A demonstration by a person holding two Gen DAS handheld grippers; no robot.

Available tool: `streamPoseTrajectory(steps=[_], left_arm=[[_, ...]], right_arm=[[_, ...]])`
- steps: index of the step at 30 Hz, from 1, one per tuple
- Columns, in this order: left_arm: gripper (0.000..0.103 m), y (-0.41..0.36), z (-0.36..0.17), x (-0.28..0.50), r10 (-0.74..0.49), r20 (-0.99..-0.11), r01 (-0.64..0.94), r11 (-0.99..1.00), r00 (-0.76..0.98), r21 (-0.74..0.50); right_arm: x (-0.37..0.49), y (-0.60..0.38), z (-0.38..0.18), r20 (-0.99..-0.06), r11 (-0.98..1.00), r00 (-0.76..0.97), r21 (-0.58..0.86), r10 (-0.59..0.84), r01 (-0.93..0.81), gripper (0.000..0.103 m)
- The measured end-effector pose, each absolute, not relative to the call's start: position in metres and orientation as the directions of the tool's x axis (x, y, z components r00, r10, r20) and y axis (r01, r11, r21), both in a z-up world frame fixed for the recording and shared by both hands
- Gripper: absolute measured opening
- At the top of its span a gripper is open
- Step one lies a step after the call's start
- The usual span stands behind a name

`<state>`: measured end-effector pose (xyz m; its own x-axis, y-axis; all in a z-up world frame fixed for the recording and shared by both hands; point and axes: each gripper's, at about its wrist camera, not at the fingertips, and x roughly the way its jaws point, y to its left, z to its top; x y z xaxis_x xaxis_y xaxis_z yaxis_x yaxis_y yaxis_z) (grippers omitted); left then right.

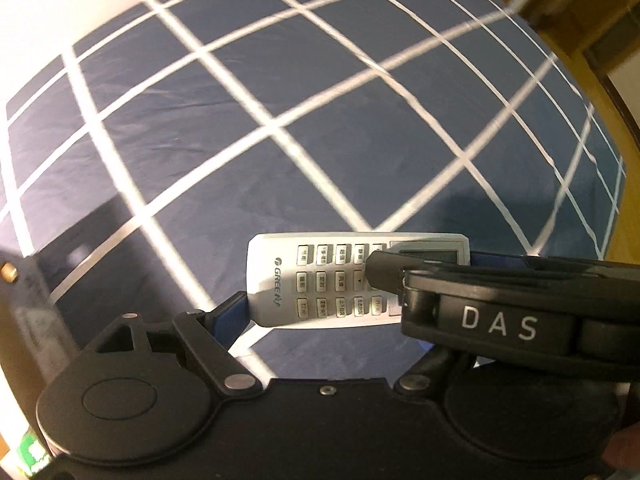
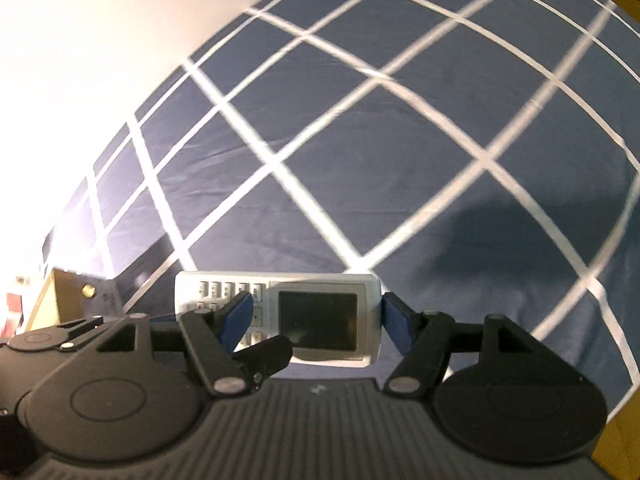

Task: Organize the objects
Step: 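Lift the handset remote with both tools and carry it over the cardboard box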

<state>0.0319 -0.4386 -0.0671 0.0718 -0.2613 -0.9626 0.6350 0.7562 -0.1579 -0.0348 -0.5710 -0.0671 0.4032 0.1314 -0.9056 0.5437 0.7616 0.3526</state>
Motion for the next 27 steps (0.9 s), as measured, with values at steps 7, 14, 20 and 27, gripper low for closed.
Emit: streamPoseTrajectory(steps=[7, 14, 20, 27], left_arm=[[0.081, -0.383, -0.049, 0.036, -0.260, -0.957, 0.542, 0.827, 0.129, -0.151], [0.081, -0.330, -0.037, 0.037, -0.259, -0.951, 0.460, 0.874, 0.171, -0.155], [0.081, -0.284, -0.026, 0.037, -0.258, -0.943, 0.394, 0.905, 0.210, -0.160], [0.081, -0.234, -0.014, 0.038, -0.253, -0.935, 0.326, 0.931, 0.250, -0.165]], right_arm=[[-0.016, -0.523, -0.050, -0.896, 0.827, 0.410, 0.358, 0.173, 0.434, 0.069], [-0.004, -0.473, -0.036, -0.892, 0.871, 0.406, 0.352, 0.200, 0.343, 0.069], [0.007, -0.429, -0.024, -0.887, 0.901, 0.406, 0.344, 0.219, 0.265, 0.069], [0.017, -0.379, -0.011, -0.882, 0.923, 0.407, 0.335, 0.237, 0.188, 0.069]])
